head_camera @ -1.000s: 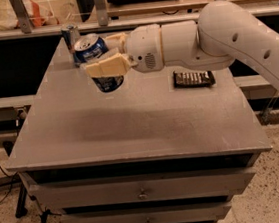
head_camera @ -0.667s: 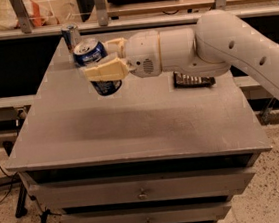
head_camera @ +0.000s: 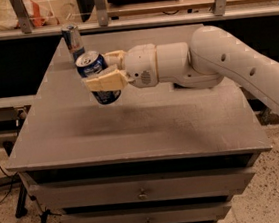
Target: Place pepsi can upright
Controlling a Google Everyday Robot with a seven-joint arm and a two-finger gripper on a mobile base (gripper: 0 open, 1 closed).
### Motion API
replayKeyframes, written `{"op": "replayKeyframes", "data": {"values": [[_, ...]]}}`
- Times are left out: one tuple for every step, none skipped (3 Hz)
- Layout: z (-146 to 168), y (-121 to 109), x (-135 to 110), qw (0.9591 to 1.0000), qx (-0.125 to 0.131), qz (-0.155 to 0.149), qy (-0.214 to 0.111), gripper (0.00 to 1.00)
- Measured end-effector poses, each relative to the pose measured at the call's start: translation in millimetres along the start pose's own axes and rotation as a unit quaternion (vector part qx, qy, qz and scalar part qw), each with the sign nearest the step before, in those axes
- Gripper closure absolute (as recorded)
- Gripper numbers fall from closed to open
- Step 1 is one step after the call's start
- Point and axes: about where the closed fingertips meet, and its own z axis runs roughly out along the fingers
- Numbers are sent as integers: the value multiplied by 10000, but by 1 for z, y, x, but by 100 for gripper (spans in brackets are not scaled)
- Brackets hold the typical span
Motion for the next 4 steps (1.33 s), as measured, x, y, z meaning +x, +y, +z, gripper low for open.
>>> {"op": "replayKeyframes", "data": {"values": [[4,-2,15,10000,-17,31,-25,100],[8,-5,28,9999,-49,70,-60,100],[9,-7,35,9999,-55,103,-98,84],[9,-7,39,9998,-48,113,-126,62]]}}
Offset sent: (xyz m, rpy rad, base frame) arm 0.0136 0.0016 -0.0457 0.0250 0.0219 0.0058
